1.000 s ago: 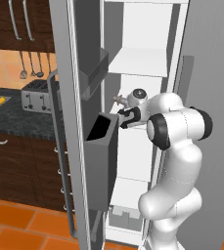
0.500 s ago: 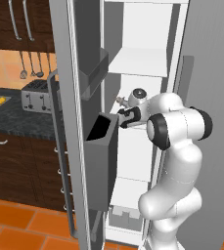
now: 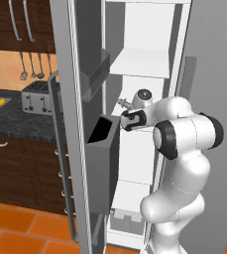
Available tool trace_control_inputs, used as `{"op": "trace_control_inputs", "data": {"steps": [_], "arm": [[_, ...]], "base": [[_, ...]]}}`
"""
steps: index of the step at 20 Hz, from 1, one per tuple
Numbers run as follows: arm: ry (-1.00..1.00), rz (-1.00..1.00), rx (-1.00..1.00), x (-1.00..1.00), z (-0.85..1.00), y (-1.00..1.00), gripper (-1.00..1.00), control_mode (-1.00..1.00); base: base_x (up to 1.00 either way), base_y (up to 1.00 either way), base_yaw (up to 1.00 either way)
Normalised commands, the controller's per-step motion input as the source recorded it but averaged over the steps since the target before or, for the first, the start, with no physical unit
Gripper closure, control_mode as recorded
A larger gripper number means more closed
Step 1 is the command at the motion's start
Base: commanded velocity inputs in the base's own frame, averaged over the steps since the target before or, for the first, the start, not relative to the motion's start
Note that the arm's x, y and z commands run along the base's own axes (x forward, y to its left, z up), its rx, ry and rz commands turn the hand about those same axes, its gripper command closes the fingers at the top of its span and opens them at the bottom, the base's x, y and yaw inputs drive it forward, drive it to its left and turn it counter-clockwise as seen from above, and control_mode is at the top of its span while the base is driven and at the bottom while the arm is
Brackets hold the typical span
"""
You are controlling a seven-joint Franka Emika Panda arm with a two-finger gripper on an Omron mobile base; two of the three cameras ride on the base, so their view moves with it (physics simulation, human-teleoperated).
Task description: Take the meat container that has the fish and place it on the second highest rack of the freezer. Then take the vegetable container that has the lemon wedge and corn and place it on the highest rack of the freezer.
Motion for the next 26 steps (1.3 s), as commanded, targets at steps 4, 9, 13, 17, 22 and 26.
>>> {"op": "trace_control_inputs", "data": {"steps": [4,9,13,17,22,26], "arm": [[-0.12,-0.11,0.00,-0.71,0.29,0.16,-1.00,-1.00],[-0.01,-0.05,0.00,-0.58,0.54,0.23,-1.00,-1.00],[0.02,-0.02,0.03,-0.59,0.50,0.10,-1.00,-1.00],[0.10,0.00,0.11,-0.54,0.51,0.02,-1.00,-1.00],[0.16,-0.05,0.11,-0.77,0.19,0.07,-1.00,-1.00],[0.13,-0.21,0.11,-1.00,0.05,0.00,-1.00,-1.00]], "base": [[0.00,0.00,0.00],[0.00,0.00,0.00],[0.00,0.00,0.00],[0.00,0.00,0.00],[0.00,0.00,0.00],[0.00,0.00,0.00]]}}
